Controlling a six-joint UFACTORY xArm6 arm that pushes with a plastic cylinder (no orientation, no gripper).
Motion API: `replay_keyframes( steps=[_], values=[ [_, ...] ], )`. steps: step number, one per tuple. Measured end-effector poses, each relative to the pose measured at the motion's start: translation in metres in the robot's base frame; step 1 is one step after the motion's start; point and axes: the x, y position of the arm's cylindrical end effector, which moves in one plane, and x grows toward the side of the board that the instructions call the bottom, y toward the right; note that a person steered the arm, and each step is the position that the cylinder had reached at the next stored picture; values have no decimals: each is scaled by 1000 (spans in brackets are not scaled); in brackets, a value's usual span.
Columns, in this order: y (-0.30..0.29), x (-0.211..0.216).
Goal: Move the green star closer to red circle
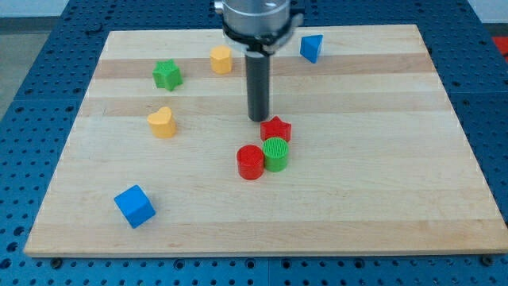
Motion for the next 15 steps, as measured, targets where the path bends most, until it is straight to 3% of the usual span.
replay_keyframes(
  steps=[1, 3, 4, 5, 9, 11, 12, 14, 15],
  values=[
    [-57, -34],
    [-180, -29],
    [-224, -57],
    [-222, -91],
    [-162, -90],
    [-96, -16],
    [-64, -3],
    [-106, -16],
    [-105, -54]
  ],
)
